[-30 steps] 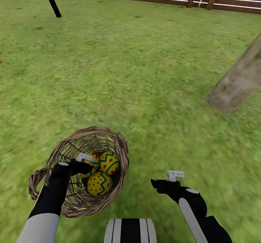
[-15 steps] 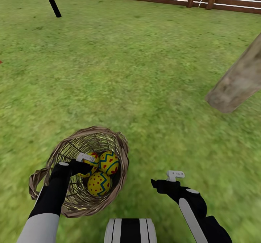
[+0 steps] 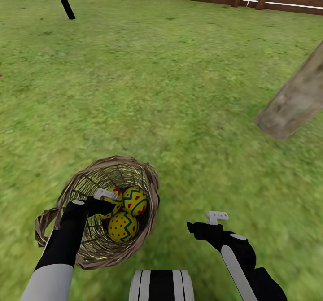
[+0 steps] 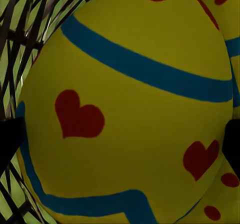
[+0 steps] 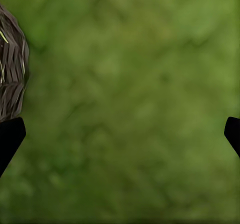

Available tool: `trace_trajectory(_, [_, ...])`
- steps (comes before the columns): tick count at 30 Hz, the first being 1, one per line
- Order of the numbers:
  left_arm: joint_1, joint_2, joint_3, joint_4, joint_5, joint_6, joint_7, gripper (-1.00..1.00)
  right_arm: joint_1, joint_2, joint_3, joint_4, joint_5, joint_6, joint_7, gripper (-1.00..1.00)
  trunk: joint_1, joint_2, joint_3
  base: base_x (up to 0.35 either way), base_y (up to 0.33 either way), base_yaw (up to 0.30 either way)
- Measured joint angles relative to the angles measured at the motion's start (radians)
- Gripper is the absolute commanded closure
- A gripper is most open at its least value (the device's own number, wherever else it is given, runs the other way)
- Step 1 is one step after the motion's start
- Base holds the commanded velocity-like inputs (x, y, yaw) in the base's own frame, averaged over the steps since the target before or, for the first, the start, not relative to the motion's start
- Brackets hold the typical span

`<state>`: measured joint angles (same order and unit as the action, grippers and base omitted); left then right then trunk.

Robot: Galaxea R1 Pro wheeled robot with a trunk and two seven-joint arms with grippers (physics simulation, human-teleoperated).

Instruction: Take the three Easter eggs out of the wicker basket on the lawn in the garden, then place them on the lawn next to a single tree (choose any tree) so that all three eggs are next to the same tree and none are left in the basket.

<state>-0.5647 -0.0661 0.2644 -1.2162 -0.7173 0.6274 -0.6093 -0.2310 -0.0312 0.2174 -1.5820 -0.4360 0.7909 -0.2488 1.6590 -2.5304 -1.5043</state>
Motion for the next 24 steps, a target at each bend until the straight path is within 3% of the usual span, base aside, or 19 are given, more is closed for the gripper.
trace_trajectory(24, [0.0,0.0,0.0,0.028,0.003,0.003,-0.001,1.0,0.0,0.0,0.0,0.0,0.0,0.0,0.0,-1.0,-0.002,0.001,0.015,0.0,0.0,0.0])
